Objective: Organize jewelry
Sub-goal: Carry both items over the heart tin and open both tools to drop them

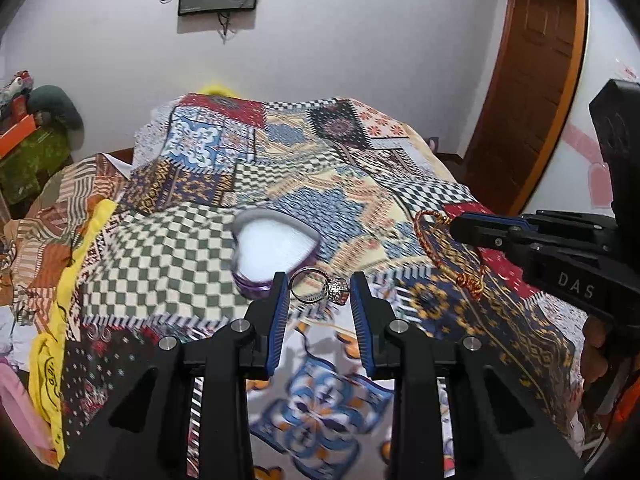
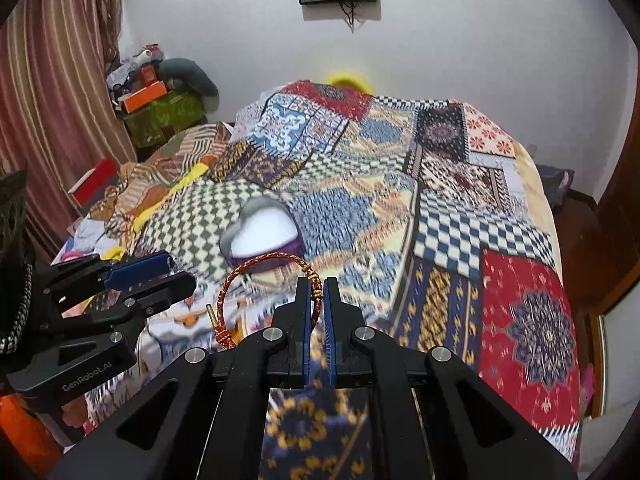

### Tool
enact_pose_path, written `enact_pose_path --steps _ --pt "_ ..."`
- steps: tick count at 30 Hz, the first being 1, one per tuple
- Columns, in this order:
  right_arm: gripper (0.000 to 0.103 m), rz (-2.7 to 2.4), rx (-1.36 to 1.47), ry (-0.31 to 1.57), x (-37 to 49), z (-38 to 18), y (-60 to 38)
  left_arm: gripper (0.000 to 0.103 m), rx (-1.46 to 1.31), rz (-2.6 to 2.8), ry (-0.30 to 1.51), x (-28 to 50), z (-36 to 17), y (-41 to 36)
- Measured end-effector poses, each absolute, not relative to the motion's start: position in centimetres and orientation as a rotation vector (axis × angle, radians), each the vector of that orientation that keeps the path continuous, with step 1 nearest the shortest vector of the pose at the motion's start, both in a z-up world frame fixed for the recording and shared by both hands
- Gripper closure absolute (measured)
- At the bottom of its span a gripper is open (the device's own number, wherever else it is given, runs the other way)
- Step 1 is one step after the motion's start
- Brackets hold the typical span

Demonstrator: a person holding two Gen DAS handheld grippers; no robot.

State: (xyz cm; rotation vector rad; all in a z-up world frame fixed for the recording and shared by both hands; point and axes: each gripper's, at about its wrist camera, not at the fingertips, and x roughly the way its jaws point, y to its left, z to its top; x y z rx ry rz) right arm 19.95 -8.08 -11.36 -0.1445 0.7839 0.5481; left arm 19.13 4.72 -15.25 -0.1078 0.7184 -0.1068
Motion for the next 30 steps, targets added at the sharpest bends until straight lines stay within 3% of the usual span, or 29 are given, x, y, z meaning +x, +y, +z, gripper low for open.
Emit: enact_pose_path --steps 15,30 --pt "0.098 0.569 -0.207 0.799 25.3 -11.7 -2.3 0.073 -0.137 -0.067 0.763 24.3 -18.0 9.0" --pt "0.098 0.619 -0.286 0.976 29.9 -15.8 1.7 0.073 -0.138 -0.119 0.848 28.1 -21.4 9.3"
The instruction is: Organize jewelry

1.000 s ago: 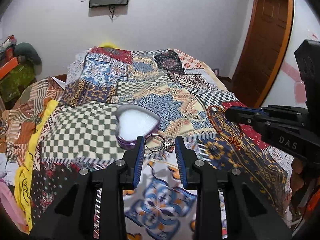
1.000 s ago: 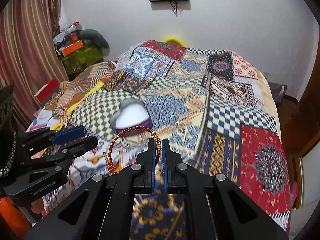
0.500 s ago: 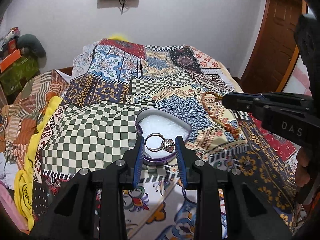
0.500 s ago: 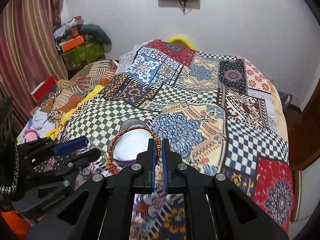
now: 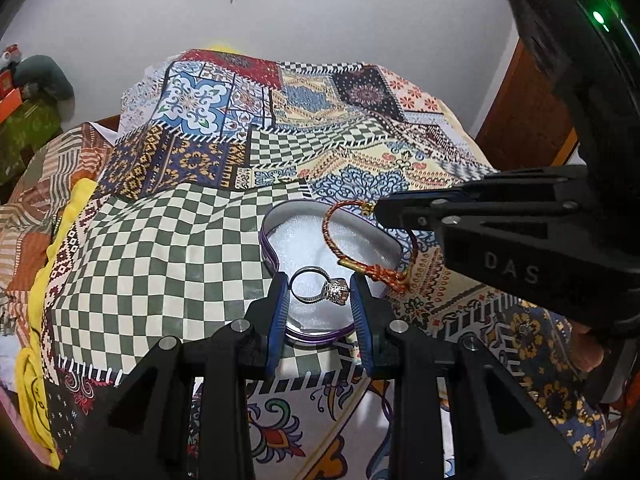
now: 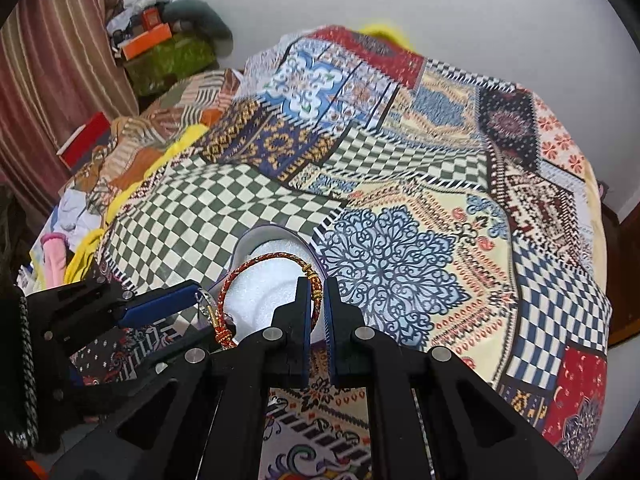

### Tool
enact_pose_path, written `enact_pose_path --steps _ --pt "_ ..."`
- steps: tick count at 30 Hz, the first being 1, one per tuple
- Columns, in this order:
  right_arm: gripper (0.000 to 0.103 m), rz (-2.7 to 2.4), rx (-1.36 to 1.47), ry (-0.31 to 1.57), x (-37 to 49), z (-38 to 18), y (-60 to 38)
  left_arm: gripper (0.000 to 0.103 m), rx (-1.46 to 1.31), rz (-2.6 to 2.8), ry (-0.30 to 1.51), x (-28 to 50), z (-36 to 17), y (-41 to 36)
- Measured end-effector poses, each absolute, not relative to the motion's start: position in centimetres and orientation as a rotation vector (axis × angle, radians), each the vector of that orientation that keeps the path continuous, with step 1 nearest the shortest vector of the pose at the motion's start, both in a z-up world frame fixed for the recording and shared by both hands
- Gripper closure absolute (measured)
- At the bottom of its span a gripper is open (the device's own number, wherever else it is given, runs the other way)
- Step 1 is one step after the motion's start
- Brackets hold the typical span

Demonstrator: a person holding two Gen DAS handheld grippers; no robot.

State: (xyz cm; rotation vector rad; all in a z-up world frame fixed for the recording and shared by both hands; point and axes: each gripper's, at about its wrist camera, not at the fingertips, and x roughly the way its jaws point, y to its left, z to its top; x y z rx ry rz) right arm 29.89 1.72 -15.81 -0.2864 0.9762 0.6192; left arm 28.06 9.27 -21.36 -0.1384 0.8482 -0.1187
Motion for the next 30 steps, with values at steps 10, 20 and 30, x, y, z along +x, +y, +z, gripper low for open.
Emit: enact_pose_path --steps 10,20,30 --pt "0.098 0.664 -0.325 1.042 30.8 -16.9 2.8 0.073 -0.129 -0.114 0.869 28.3 -21.8 9.5" --pt "0.081 0.648 -0.284 1.017 30.6 -15.2 2.0 0.072 -0.107 -0.081 0.843 27.4 -19.6 9.7" --pt "0.08 0.6 -0.239 0.925 27.9 -11.7 -2.4 0.071 -0.085 -0.095 0.808 25.6 -16.8 8.5"
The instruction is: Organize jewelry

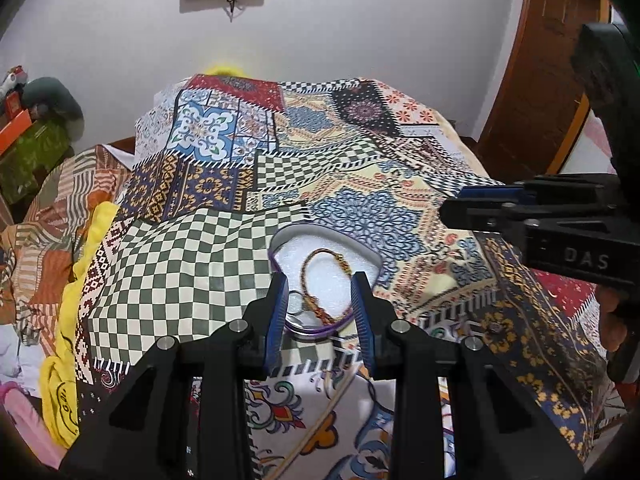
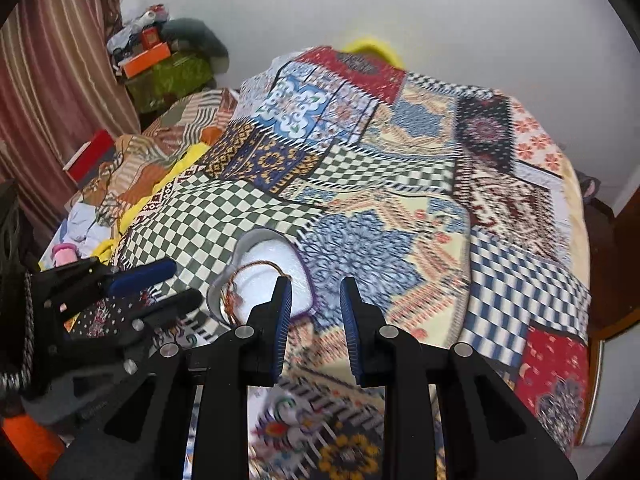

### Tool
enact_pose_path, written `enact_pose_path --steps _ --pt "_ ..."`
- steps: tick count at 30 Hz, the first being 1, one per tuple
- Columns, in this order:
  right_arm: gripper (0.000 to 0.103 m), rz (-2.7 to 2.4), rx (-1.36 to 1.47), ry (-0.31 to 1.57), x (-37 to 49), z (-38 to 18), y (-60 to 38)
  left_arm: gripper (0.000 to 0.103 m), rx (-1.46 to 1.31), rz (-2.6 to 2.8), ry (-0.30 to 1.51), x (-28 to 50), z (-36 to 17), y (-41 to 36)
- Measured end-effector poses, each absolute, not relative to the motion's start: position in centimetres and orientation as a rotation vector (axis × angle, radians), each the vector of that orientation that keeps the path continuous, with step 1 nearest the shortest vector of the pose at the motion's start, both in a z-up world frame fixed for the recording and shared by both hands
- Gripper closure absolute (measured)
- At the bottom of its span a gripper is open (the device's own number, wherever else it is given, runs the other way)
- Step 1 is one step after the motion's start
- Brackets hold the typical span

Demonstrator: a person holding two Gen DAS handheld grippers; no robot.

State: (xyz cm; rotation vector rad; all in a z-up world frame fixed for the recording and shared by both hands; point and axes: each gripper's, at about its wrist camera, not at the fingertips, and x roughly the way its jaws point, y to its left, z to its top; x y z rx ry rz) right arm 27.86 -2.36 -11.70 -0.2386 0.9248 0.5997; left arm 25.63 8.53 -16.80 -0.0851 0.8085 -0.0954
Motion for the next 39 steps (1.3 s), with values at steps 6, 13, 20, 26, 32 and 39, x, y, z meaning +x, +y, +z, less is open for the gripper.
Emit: enact_pose_path --steps 6,13,20,26,32,39 --pt "0.073 0.567 -0.234 0.899 26.0 -11.2 -5.0 0.069 -0.071 -0.127 0.814 24.5 -16.5 6.6" --pt "0.073 0.539 -0.233 0.912 24.3 -12.3 -7.8 0.069 -0.069 -0.172 0.851 23.6 -17.4 4.4" --pt "0.073 0.54 -0.219 0.943 22.7 -13.7 -10.2 0.069 -0.077 -0.234 0.894 22.4 -19.1 2.5" --pt "0.073 0.546 -0.209 0.994 21.8 -15.8 -10.9 0.069 -0.061 -0.278 0.907 21.8 -20.1 1.2" --pt "0.073 0.563 -0.224 1.029 21.5 -17.3 -10.6 0.084 -0.043 -0.33 0.929 22.2 -20.7 0.2" --pt "0.073 0.587 -0.248 1.016 21.8 -17.5 -9.6 0.102 -0.065 -0.356 0.935 22.6 -21.5 0.2"
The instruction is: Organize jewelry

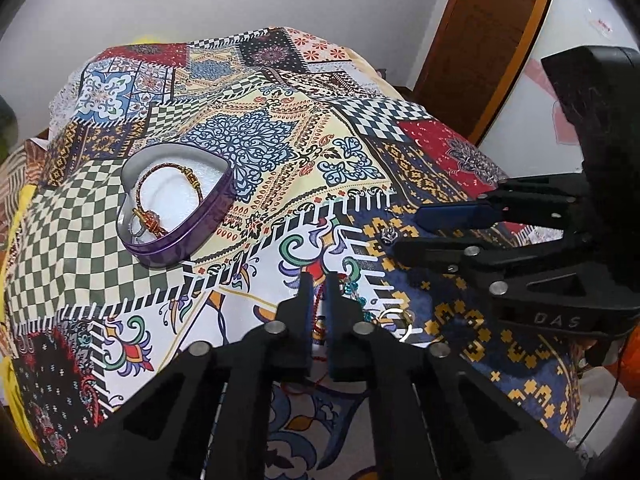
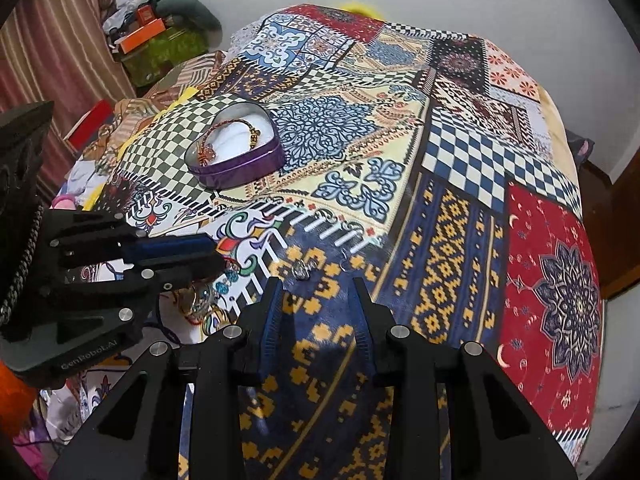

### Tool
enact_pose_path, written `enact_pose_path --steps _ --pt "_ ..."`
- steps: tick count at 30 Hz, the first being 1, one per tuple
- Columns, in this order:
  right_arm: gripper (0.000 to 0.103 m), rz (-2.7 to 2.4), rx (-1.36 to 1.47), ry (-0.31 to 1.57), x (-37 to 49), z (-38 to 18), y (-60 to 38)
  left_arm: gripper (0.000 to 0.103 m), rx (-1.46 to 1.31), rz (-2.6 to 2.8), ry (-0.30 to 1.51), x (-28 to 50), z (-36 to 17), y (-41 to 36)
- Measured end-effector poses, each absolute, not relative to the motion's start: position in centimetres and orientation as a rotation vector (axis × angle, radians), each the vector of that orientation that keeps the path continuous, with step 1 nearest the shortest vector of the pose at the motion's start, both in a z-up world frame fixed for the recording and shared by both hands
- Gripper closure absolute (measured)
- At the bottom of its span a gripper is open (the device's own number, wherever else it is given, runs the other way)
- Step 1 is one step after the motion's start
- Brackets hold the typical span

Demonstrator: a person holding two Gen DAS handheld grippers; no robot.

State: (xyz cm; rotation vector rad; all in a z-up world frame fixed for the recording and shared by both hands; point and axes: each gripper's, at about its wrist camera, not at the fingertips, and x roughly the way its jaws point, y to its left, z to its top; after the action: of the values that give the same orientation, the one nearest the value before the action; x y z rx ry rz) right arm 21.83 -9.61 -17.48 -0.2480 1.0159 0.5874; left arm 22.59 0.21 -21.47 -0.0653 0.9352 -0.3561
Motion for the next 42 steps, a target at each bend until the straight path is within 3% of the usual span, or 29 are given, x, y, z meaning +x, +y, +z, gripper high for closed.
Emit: enact_pose_path --steps 5,7,8,10,42 --pt "0.073 0.588 -0.27 1.009 22.3 -17.9 -8.7 0.103 -0.099 -0.361 0.923 22.9 -21.2 0.7" --pt "0.08 0.584 -0.27 1.001 22.5 -18.1 -8.6 0.103 -0.107 -0.359 0.911 22.9 -20.9 0.8" --pt "0.09 0.585 -0.272 1.0 22.5 -18.1 -8.5 0.103 -0.113 -0.36 0.905 22.9 -20.7 0.9" --pt "0.094 0.596 -0.27 0.997 22.5 -18.1 -8.5 0.103 -0.118 -0.358 0.89 22.9 -20.2 0.9" --pt "0.094 0.602 -0.236 0.79 22.2 -10.3 -7.0 0.103 -0.157 -0.19 0.665 23.0 -10.6 7.5"
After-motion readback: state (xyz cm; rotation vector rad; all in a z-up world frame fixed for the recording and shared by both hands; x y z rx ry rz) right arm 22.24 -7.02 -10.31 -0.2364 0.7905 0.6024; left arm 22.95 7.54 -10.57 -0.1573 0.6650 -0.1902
